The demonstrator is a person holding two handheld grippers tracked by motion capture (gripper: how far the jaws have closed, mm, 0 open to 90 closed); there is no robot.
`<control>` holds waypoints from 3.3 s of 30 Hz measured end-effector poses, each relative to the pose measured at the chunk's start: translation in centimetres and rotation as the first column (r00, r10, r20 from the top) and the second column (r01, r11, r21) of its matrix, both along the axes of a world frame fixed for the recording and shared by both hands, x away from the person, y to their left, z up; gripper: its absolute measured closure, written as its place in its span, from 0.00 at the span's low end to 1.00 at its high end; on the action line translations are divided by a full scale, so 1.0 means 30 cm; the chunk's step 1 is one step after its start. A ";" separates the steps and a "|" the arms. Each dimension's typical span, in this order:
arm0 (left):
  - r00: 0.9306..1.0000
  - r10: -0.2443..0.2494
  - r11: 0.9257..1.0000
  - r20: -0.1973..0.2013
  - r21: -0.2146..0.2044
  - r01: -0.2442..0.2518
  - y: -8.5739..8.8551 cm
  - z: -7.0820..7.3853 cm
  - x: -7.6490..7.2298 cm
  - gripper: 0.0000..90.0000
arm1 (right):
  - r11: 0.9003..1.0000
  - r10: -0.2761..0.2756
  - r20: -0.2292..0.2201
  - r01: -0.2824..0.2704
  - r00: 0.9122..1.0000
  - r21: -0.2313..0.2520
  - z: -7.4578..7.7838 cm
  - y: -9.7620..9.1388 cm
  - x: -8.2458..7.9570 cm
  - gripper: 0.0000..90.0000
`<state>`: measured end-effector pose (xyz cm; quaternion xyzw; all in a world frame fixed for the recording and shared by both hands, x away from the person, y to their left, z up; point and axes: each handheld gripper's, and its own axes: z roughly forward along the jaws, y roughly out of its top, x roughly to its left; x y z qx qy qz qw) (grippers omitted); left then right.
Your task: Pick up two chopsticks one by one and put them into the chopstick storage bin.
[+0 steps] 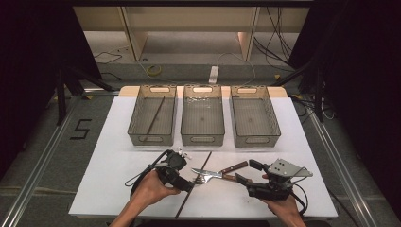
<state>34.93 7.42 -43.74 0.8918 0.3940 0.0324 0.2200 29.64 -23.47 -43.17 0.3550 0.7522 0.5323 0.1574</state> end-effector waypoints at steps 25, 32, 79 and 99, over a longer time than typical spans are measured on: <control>0.995 -0.087 0.985 -0.044 0.144 0.092 -0.068 -0.081 -0.038 0.50 | 1.000 0.006 0.005 -0.006 1.000 -0.016 0.000 0.005 -0.001 0.32; 0.995 -0.095 0.982 -0.041 0.162 0.101 -0.069 -0.085 -0.039 0.56 | 1.000 0.005 0.005 -0.005 1.000 -0.019 0.000 0.006 -0.001 0.32; 0.998 -0.048 0.988 -0.050 0.145 0.055 0.008 -0.075 0.013 0.94 | 1.000 0.007 0.003 -0.007 1.000 -0.021 0.000 0.008 -0.002 0.32; 1.000 -0.010 0.991 -0.022 0.136 0.013 0.068 -0.050 0.046 0.94 | 1.000 0.008 0.003 -0.008 1.000 -0.021 0.000 0.007 -0.002 0.32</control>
